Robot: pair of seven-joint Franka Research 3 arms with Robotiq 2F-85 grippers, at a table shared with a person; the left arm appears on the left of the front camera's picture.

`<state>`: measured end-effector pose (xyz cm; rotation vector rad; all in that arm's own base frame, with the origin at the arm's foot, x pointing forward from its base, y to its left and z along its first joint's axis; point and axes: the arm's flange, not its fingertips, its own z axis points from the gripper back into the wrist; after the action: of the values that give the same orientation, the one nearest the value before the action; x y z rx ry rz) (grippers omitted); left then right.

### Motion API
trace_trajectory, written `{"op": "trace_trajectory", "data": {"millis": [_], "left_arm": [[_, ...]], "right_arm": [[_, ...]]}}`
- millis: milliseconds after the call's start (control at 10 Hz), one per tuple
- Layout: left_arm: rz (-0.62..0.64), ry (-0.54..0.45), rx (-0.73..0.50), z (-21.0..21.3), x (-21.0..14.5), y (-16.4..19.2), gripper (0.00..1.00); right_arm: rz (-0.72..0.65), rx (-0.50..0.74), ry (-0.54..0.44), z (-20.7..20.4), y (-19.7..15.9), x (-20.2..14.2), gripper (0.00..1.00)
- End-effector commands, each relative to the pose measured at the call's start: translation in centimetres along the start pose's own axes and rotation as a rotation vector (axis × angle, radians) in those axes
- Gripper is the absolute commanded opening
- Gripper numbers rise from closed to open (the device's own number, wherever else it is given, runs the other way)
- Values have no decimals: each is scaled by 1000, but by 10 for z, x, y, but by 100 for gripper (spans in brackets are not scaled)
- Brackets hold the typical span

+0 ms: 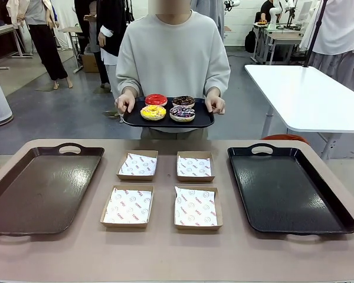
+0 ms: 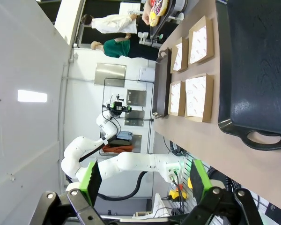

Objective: Individually package the donuts and arrange them on the tray.
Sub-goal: Pick up one Paper togo box.

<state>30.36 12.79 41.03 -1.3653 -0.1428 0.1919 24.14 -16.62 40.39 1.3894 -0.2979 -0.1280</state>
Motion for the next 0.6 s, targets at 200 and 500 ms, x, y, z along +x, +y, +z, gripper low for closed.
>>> {"op": "trace_trajectory", "data": {"millis": [200,500], "left_arm": [[11,1,-9,0,0,-2,100],[11,1,-9,0,0,-2,100]], "right_arm": [[-1,-112,218,-79,66,80,100],[-34,-468,250,-160,117,140,100]]}}
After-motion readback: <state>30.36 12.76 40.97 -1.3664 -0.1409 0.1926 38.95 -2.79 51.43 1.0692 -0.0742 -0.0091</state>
